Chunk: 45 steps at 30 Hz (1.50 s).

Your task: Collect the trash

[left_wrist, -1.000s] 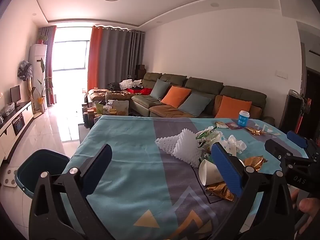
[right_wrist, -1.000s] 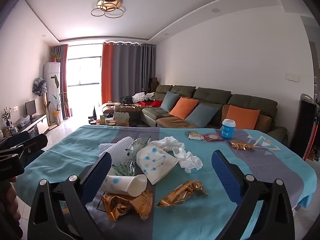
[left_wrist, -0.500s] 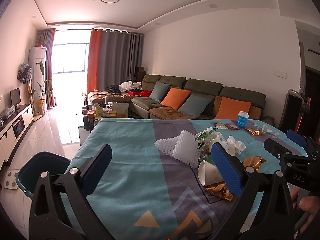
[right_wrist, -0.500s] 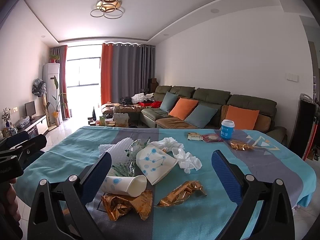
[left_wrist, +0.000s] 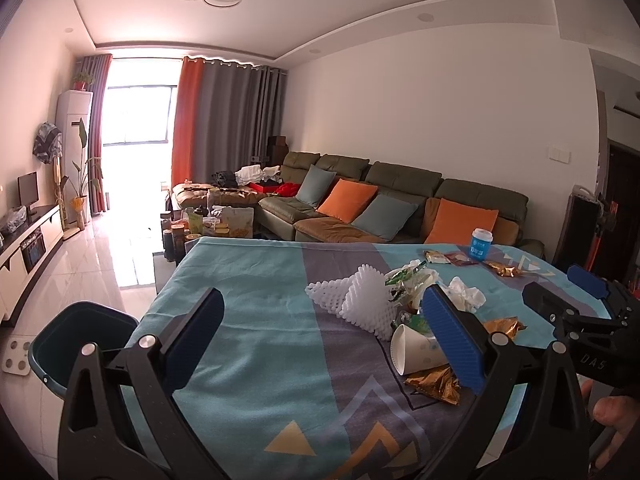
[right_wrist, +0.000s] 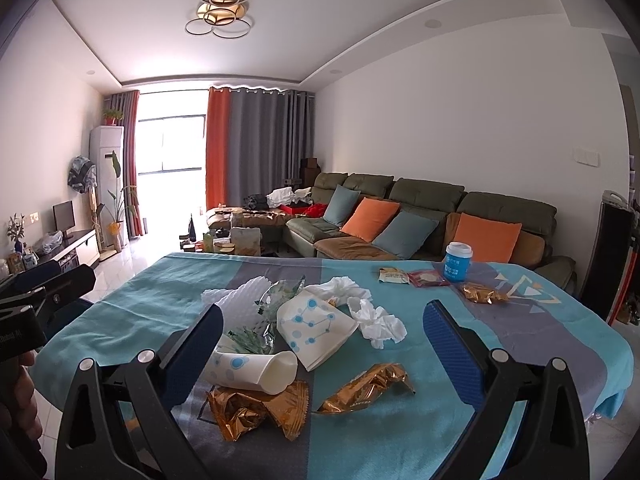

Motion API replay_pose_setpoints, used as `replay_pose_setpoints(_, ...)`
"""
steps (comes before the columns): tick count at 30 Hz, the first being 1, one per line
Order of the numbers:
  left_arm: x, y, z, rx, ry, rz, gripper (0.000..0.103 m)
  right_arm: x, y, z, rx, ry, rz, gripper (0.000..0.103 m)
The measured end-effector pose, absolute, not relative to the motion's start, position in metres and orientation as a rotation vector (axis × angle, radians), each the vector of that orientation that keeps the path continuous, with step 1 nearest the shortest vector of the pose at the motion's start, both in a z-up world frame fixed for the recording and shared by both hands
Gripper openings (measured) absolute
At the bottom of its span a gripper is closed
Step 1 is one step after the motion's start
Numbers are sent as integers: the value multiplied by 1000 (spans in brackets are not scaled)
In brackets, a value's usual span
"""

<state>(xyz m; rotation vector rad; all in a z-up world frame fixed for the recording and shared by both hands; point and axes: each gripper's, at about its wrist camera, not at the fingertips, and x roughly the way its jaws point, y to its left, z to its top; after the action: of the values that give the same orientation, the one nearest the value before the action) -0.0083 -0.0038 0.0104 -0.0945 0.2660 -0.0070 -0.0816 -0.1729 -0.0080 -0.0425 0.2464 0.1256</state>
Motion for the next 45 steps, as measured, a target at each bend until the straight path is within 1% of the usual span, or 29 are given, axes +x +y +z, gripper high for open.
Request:
replay_pose_setpoints(30, -14, 10, 11, -166, 263, -22, 98, -86, -183, -1, -16, 225, 93, 97)
replay_pose_setpoints(41, -10, -1, 13, -143, 253, -36, 98, -76, -193, -6, -8, 253, 50, 97)
replay_pose_setpoints(45, 2, -8, 10, -125, 283, -40, 98, -68, -198, -10, -4, 278, 51, 97)
